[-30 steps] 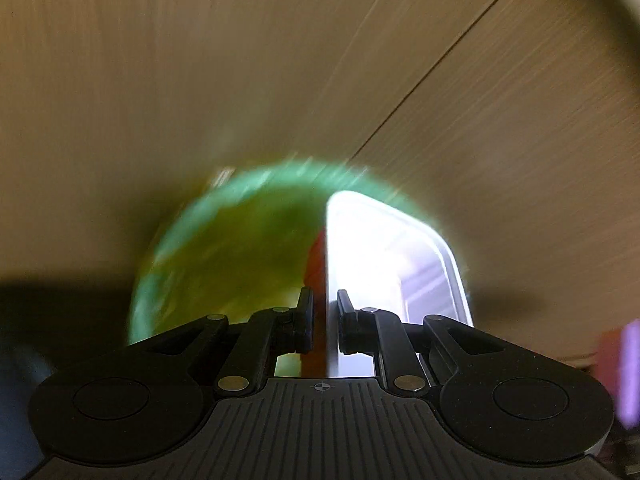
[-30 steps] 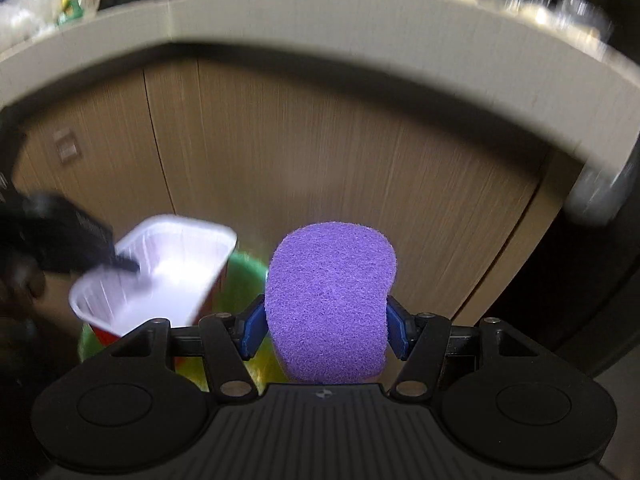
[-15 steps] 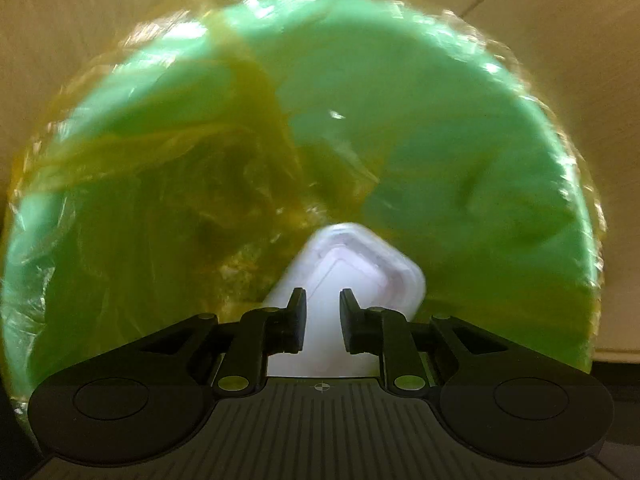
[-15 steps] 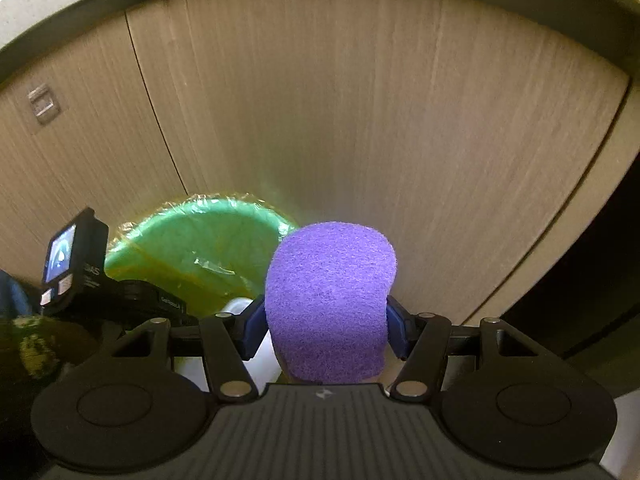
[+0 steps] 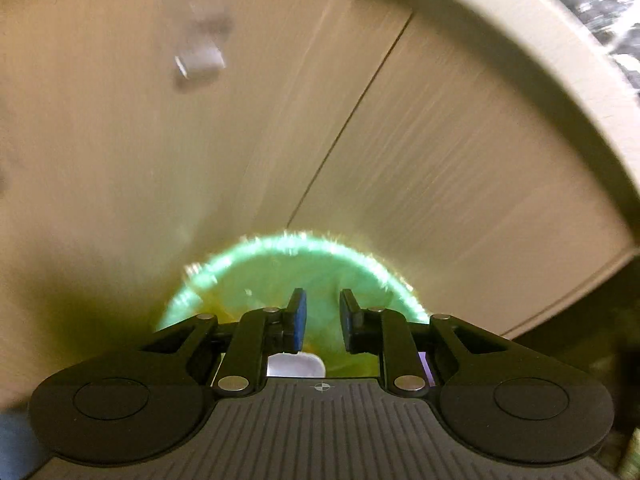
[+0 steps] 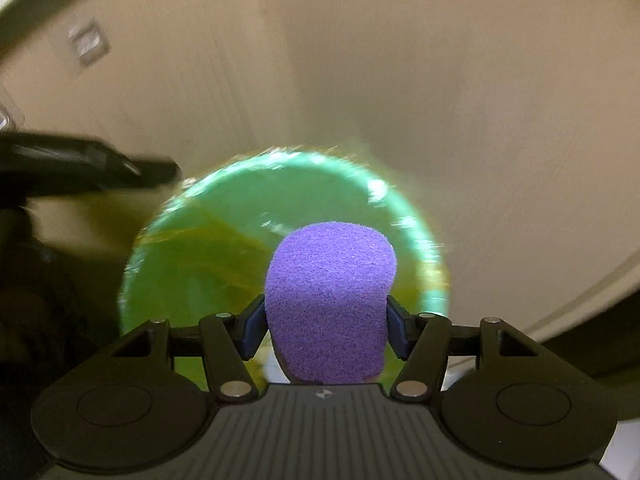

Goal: Collect trash
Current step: 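Open the left tool to drop the tray while the right tool drops the sponge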

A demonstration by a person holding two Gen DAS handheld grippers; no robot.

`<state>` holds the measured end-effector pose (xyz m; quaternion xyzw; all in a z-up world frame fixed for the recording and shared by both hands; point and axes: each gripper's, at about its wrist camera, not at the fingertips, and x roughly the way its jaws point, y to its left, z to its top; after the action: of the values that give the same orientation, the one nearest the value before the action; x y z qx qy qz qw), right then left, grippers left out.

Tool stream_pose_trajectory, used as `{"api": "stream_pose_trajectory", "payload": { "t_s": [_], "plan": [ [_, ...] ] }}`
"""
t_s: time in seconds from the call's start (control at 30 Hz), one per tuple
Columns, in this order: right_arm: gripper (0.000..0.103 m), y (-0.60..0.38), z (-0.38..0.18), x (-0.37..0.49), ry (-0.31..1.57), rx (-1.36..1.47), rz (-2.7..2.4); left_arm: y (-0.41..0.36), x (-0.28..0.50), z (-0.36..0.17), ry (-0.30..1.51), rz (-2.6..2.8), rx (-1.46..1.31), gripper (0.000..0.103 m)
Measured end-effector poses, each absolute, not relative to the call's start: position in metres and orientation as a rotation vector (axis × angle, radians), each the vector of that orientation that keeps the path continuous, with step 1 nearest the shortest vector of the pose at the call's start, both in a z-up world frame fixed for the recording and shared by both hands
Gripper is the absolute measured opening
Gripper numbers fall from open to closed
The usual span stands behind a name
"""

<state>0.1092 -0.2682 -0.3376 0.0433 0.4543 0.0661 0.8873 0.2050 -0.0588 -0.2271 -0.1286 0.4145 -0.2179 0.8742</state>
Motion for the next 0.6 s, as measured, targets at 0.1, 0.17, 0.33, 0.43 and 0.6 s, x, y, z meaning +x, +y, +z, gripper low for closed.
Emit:
{"api": "stream_pose_trajectory", "payload": {
  "t_s": [0.1,0.17,0.33,0.43,0.6],
  "plan": [
    [0.063,-0.255,-0.367,0.133,1.003,0.12,0.166,-0.036,0.196,-0.231,0.815,-0.484,-0.329,0.021],
    [0.063,-0.25,-0.378,0.146,1.054,0.132,0.147,-0.038,0.199,-0.234,0.785,-0.484,-0.363,0.021],
    [0.069,-0.246,-0.356,0.131,1.008,0.127,0.135,-0.05,0.201,-0.232,0.769,-0.512,-0.282,0.021],
    [0.069,-0.247,-0.343,0.126,0.985,0.105,0.103,-0.054,0.196,-0.231,0.758,-0.53,-0.25,0.021],
    [0.069,-0.24,-0.325,0.114,0.959,0.095,0.04,-0.053,0.19,-0.235,0.748,-0.528,-0.221,0.021]
  ]
}}
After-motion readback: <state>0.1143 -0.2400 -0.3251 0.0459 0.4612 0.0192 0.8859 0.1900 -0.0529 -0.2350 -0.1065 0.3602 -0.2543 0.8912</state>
